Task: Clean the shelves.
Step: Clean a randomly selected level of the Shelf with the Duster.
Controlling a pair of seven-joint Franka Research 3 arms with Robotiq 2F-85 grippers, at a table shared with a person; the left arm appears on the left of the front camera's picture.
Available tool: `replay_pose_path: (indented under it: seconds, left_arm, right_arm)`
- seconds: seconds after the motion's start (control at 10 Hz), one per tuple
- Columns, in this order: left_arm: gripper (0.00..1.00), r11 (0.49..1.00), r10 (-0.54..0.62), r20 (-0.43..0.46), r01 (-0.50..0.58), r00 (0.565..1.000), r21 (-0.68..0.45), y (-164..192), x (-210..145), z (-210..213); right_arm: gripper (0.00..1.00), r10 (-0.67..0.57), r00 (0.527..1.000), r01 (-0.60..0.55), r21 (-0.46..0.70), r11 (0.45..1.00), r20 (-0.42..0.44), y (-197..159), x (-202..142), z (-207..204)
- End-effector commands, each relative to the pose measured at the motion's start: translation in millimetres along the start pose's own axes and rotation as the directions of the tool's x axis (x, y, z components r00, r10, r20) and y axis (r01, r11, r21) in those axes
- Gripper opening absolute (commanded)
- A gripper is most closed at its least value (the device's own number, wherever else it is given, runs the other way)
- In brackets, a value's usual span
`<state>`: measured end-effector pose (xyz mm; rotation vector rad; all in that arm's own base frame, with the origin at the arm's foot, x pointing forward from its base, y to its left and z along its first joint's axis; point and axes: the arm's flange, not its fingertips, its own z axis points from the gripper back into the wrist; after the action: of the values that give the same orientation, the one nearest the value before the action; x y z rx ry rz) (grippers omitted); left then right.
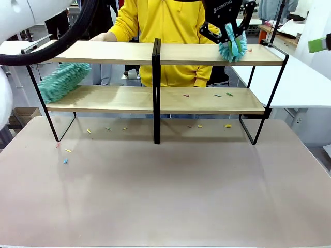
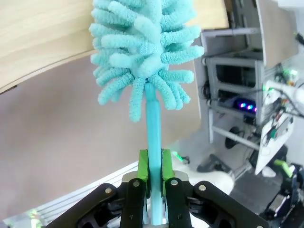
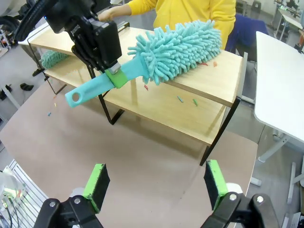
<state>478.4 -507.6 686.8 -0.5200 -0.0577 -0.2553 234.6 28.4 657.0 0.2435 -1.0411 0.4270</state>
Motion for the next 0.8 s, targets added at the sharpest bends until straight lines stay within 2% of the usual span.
replay_pose_path:
  seconds: [0.0, 0.2, 0.3, 0.4, 0.5, 0.6, 0.7]
  left_arm:
    - [0.12, 0.993, -0.111, -0.089, 0.107, 0.99, -0.048, -12, 22, 20]
    - [0.12, 0.982, -0.19, -0.167, 0.185, 0.967, -0.047, -1, 17, 31]
    - [0.12, 0.959, -0.284, -0.287, 0.277, 0.915, -0.067, 9, 7, 43]
    - [0.12, 0.912, -0.405, -0.444, 0.391, 0.799, -0.128, 24, -10, 62]
    - [0.12, 0.869, -0.481, -0.54, 0.457, 0.69, -0.191, 39, -26, 81]
    - [0.12, 0.832, -0.544, -0.553, 0.489, 0.631, -0.261, 52, -38, 98]
    - [0.12, 0.841, -0.539, -0.5, 0.47, 0.678, -0.269, 60, -40, 109]
  right_arm:
    - [1.0, -0.003, 1.0, 0.003, 0.006, 1.0, 0.002, -1, 0, 0]
    - [1.0, -0.003, 1.0, 0.003, 0.006, 1.0, 0.002, -1, 0, 0]
    - [1.0, -0.003, 1.0, 0.003, 0.006, 1.0, 0.002, -1, 0, 0]
    - [1.0, -0.003, 1.0, 0.003, 0.006, 1.0, 0.002, -1, 0, 0]
    - [1.0, -0.003, 1.0, 0.003, 0.006, 1.0, 0.002, -1, 0, 0]
    - [1.0, -0.003, 1.0, 0.003, 0.006, 1.0, 0.002, -1, 0, 0]
    - [1.0, -0.003, 1.0, 0.003, 0.006, 1.0, 0.002, -1, 0, 0]
